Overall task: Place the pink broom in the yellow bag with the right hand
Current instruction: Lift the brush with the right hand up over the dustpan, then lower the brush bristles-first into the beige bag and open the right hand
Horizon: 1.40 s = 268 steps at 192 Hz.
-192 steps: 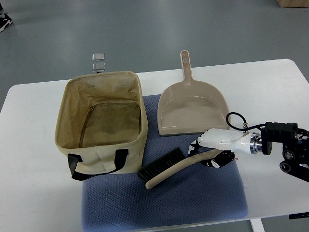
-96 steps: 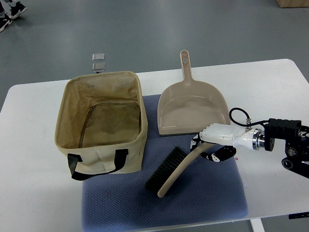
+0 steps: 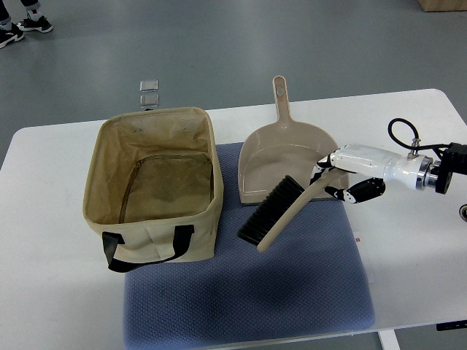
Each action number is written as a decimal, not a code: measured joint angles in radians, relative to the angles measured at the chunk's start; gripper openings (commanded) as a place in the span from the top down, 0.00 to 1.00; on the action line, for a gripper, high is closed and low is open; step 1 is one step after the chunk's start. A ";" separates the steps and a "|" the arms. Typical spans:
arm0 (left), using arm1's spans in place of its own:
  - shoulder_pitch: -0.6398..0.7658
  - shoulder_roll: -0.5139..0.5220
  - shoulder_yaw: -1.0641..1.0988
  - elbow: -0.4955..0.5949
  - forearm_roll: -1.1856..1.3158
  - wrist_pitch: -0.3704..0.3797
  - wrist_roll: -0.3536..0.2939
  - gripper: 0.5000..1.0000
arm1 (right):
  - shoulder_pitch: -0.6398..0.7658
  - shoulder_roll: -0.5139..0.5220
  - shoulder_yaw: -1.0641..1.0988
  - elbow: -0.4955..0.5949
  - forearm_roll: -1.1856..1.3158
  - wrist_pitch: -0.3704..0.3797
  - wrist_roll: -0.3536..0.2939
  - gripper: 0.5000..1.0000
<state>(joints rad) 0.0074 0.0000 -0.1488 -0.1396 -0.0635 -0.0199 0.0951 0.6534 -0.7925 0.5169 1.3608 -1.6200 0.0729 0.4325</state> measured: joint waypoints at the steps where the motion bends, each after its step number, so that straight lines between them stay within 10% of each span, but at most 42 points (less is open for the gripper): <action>1: 0.000 0.000 0.000 0.000 0.000 0.000 0.000 0.00 | 0.001 -0.002 0.000 0.000 0.003 0.000 0.000 1.00; 102: 0.000 0.000 0.000 0.000 0.000 0.000 0.000 0.00 | 0.398 -0.115 0.004 -0.173 0.282 0.162 0.000 1.00; 268: 0.000 0.000 0.000 0.000 0.000 0.000 0.000 0.00 | 0.568 0.552 -0.088 -0.443 -0.006 0.183 -0.068 0.95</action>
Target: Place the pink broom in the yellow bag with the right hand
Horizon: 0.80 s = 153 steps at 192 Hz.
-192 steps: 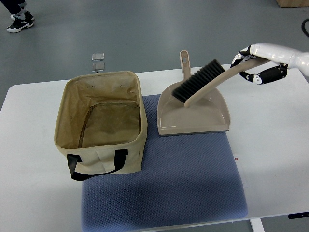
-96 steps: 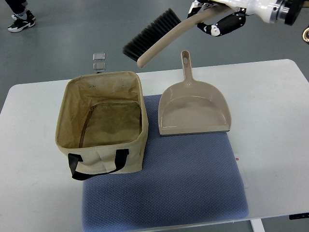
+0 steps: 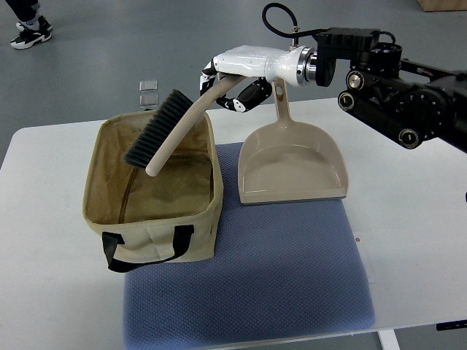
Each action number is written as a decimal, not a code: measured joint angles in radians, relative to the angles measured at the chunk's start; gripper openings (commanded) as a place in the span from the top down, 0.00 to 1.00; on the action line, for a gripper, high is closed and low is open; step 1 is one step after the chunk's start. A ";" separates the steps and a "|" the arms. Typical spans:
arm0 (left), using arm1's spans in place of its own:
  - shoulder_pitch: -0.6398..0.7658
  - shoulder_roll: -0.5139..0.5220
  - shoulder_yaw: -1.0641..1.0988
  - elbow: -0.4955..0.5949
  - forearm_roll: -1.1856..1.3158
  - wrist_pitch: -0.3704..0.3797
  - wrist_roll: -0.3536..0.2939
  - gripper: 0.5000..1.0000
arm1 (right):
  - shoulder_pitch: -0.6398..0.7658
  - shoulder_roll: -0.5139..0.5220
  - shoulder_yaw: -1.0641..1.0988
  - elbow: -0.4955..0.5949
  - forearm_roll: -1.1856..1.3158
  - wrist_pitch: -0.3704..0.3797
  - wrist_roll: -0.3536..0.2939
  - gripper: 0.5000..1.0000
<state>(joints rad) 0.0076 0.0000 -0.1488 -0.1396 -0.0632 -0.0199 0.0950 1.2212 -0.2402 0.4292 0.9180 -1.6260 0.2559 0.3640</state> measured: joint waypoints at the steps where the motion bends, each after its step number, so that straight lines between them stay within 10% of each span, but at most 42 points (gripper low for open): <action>1: 0.000 0.000 0.000 0.000 0.000 0.000 0.000 0.00 | -0.001 0.002 -0.001 -0.001 -0.001 -0.001 0.000 0.95; 19: 0.000 0.000 0.000 0.000 0.000 0.000 0.000 0.00 | -0.012 0.036 -0.027 -0.009 -0.014 -0.026 0.000 0.89; 51: 0.000 0.000 0.000 0.000 0.000 0.000 0.000 0.00 | -0.027 0.063 -0.051 -0.012 -0.017 -0.057 0.000 0.49; 153: 0.000 0.000 0.000 0.000 0.000 0.000 0.000 0.00 | -0.074 0.008 0.091 -0.007 0.029 -0.083 0.003 0.28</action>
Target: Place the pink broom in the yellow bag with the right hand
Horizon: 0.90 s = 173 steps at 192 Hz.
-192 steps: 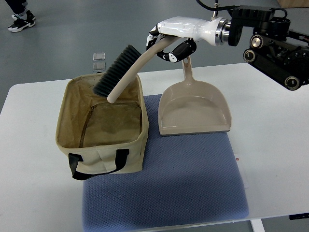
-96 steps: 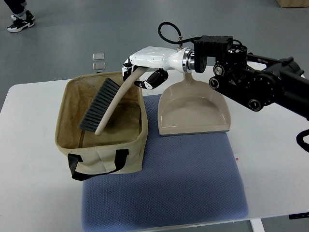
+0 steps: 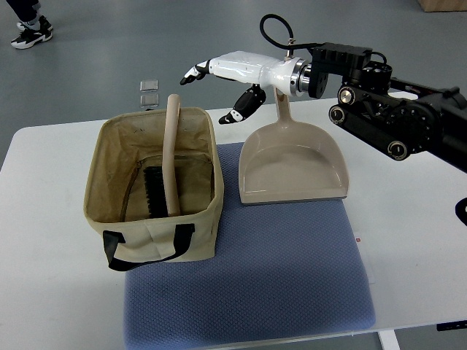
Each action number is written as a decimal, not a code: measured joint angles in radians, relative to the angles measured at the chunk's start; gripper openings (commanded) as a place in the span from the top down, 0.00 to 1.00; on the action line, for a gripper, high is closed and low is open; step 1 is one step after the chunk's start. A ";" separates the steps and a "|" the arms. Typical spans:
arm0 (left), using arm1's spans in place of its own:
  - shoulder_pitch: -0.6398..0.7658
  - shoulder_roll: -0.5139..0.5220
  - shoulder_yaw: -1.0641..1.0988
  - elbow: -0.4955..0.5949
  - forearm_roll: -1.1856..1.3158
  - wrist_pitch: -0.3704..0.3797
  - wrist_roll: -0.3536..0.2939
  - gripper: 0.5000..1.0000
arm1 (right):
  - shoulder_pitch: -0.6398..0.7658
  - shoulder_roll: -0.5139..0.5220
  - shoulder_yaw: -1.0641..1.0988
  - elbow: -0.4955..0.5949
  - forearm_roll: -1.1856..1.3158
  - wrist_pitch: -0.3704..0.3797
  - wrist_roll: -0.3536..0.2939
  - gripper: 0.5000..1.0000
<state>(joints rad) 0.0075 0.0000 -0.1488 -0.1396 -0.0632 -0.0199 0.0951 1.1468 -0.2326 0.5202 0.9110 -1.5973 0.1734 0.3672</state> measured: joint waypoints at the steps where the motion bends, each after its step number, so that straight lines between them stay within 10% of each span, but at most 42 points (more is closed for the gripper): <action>1: 0.000 0.000 0.000 0.000 0.000 0.000 0.000 0.00 | -0.002 -0.001 0.005 0.000 0.001 0.000 0.000 0.28; 86: 0.000 0.000 0.000 0.000 0.000 0.000 0.000 0.00 | -0.323 -0.035 0.518 -0.065 0.540 -0.010 0.010 0.21; 173: 0.000 0.000 0.000 0.000 0.000 0.000 0.000 0.00 | -0.464 -0.006 0.561 -0.237 1.159 0.056 0.007 0.14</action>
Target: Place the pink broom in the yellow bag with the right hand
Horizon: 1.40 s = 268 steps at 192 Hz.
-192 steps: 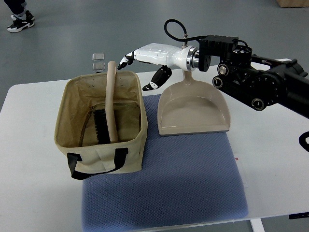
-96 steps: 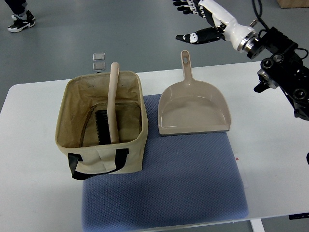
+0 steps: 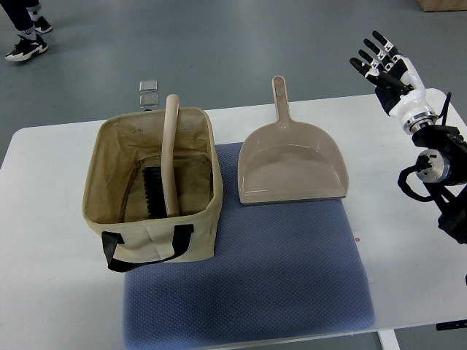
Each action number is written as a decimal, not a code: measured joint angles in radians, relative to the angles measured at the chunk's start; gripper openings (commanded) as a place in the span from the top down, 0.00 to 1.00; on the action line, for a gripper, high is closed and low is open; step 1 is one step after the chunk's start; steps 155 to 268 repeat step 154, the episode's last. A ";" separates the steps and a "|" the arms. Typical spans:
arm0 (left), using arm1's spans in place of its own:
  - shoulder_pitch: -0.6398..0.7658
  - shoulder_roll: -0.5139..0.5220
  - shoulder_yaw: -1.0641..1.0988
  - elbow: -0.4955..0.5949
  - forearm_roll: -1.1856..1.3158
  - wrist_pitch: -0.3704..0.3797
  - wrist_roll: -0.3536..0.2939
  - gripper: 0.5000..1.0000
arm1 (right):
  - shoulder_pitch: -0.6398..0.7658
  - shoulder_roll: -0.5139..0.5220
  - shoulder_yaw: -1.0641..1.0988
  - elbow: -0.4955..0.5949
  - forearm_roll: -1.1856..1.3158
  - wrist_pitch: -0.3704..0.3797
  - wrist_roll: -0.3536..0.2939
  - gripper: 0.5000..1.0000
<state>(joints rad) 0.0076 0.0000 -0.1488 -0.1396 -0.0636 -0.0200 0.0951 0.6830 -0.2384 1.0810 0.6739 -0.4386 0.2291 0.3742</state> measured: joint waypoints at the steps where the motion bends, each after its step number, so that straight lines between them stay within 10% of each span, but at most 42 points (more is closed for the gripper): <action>1: 0.000 0.000 0.000 0.000 0.000 0.000 0.000 0.00 | 0.000 0.000 0.000 0.000 0.004 0.002 0.000 0.14; 268: 0.000 0.000 0.000 0.000 0.000 0.000 0.000 0.00 | -0.026 0.096 -0.015 -0.004 0.058 -0.044 0.006 0.14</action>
